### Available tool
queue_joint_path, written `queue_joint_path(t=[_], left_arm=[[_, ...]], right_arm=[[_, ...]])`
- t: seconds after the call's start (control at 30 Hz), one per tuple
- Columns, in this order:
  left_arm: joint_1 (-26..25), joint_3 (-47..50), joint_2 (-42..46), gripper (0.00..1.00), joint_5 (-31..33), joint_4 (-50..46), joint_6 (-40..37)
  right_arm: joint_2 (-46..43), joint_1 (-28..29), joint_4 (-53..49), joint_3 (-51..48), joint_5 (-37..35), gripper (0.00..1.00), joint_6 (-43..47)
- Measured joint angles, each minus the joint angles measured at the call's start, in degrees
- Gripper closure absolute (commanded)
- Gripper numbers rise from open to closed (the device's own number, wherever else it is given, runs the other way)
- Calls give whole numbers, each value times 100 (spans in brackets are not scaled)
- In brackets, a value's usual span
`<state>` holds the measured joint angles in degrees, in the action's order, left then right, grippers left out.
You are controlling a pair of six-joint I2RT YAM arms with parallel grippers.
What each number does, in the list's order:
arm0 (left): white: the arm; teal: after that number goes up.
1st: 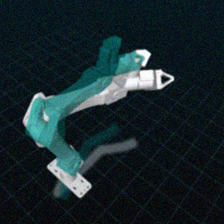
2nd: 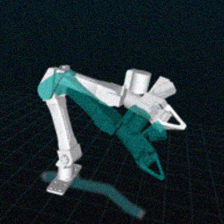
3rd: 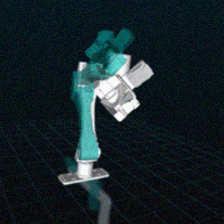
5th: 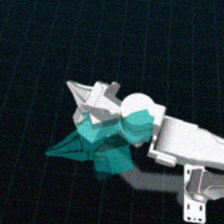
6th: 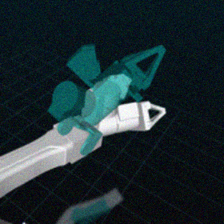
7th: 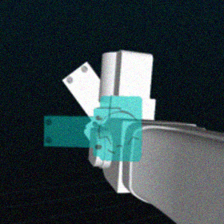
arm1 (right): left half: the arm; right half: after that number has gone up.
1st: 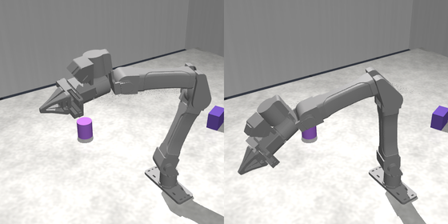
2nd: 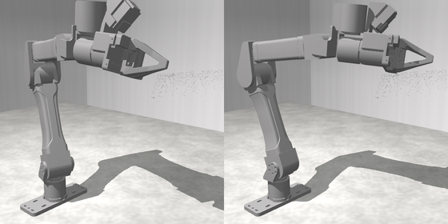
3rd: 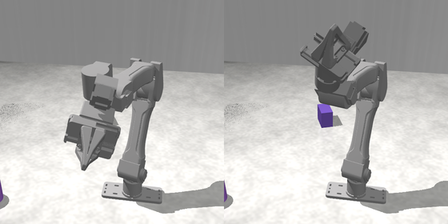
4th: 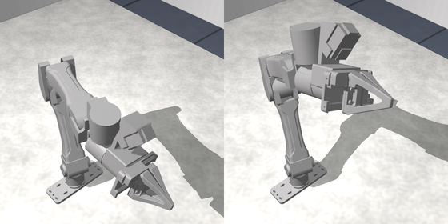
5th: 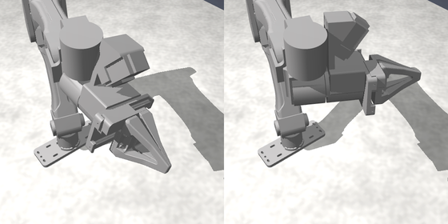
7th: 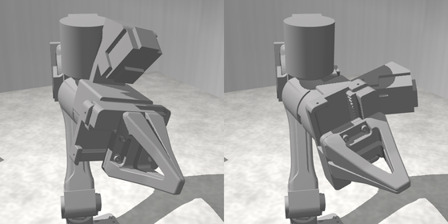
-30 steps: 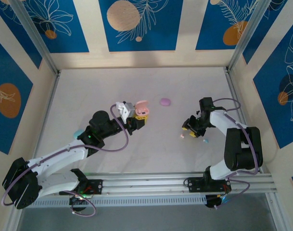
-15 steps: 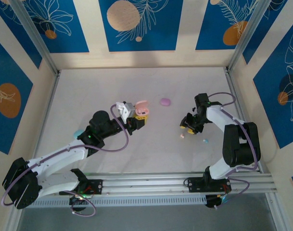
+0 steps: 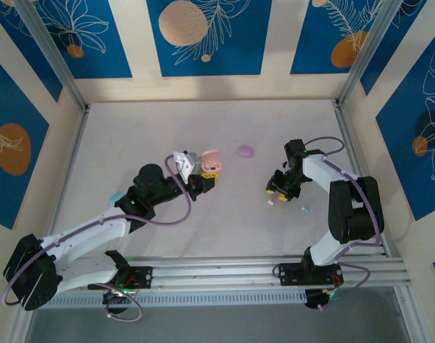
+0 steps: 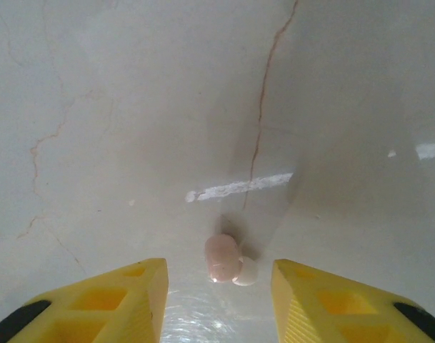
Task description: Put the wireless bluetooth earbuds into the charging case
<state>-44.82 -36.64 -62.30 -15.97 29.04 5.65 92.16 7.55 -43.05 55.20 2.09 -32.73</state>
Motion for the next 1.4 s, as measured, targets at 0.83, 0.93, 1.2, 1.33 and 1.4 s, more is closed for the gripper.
queue_joint_path(t=[0.83,0.93,1.2,1.33,1.4], left_arm=[[2,391,660,75,363,-396,-2],[2,391,662,75,367,-426,-4],[2,391,664,75,407,-446,-20],[2,391,664,75,407,-448,-20],[2,391,664,75,404,-448,-20]], right_arm=[[501,90,-540,671,-212,60,496],[678,160,-566,789,-212,61,538],[999,450,-726,898,-369,64,551],[1010,490,-782,909,-435,67,555],[1034,509,-791,931,-452,68,553]])
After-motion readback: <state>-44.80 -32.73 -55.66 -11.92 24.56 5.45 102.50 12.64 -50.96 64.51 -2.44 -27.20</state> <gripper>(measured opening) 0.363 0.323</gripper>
